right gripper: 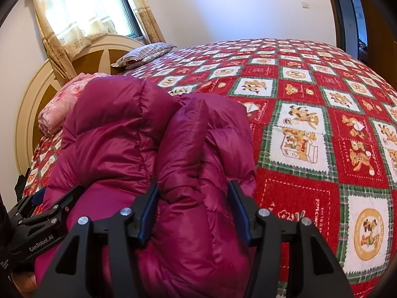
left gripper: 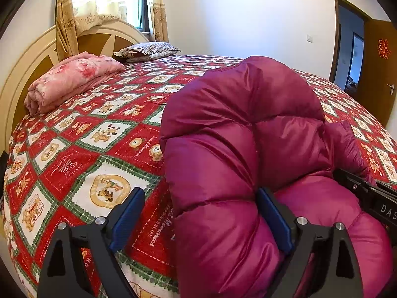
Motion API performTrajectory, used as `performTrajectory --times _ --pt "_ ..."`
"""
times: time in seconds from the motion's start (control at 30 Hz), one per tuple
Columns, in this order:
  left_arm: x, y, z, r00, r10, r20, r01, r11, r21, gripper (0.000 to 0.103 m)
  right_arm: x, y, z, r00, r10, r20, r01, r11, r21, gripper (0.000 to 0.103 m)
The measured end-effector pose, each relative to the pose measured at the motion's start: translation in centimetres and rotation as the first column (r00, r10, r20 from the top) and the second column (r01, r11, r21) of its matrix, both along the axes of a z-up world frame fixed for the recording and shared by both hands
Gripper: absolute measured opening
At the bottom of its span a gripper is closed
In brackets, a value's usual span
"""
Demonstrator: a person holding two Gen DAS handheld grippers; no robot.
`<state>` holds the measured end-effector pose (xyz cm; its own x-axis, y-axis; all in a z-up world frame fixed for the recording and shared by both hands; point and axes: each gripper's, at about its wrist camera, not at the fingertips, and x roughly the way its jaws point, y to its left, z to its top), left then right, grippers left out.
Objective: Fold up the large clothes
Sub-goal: 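Lower the jacket bundle onto the quilt with both tools, then open both tools and pull them back from the folded jacket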
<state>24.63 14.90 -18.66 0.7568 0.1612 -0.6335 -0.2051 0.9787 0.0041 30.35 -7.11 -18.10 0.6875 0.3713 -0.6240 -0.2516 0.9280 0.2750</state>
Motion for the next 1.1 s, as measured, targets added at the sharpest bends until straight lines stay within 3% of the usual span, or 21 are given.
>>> performTrajectory --times 0.2,0.33,0.47,0.57,0.63,0.73,0.83,0.93,1.1 --pt "0.2 0.3 -0.2 1.000 0.000 -0.009 0.000 1.000 -0.016 0.092 0.2 0.1 -0.1 1.000 -0.001 -0.010 0.001 1.000 -0.013 0.061" --pt "0.4 -0.2 0.3 1.000 0.002 -0.026 -0.001 1.000 0.023 0.092 0.4 0.3 0.2 1.000 -0.003 -0.007 0.003 0.999 -0.044 0.068" --pt "0.5 -0.1 0.2 1.000 0.002 -0.031 -0.001 1.000 0.016 0.092 0.5 0.3 0.1 1.000 -0.008 -0.007 0.008 0.999 -0.048 0.068" --pt "0.0 -0.5 1.0 0.999 0.011 -0.041 -0.009 0.998 0.057 0.092 0.1 0.4 0.5 1.000 -0.011 0.008 0.011 0.998 -0.062 0.069" --pt "-0.8 -0.8 2.2 0.999 0.011 -0.038 -0.008 0.998 0.063 0.092 -0.7 0.1 1.5 0.999 -0.018 0.026 0.020 0.998 -0.065 0.069" --pt "-3.8 -1.2 6.0 0.999 0.002 0.033 -0.003 0.999 0.046 0.092 -2.6 -0.6 4.0 0.996 -0.036 0.076 0.041 0.997 -0.069 0.069" --pt "-7.4 -1.9 9.8 0.994 -0.023 0.103 0.018 0.998 0.056 0.092 -6.1 -2.1 7.9 0.987 -0.040 0.156 0.049 0.997 -0.051 0.078" --pt "-12.1 -2.5 13.8 0.986 -0.014 0.164 0.001 0.997 0.075 0.092 -10.3 -3.6 11.7 0.974 -0.043 0.224 0.053 0.998 -0.039 0.078" --pt "-17.7 -2.6 18.0 0.967 -0.004 0.256 -0.009 0.999 0.053 0.092 -16.2 -4.8 16.3 0.943 -0.059 0.329 0.075 0.997 -0.037 0.089"
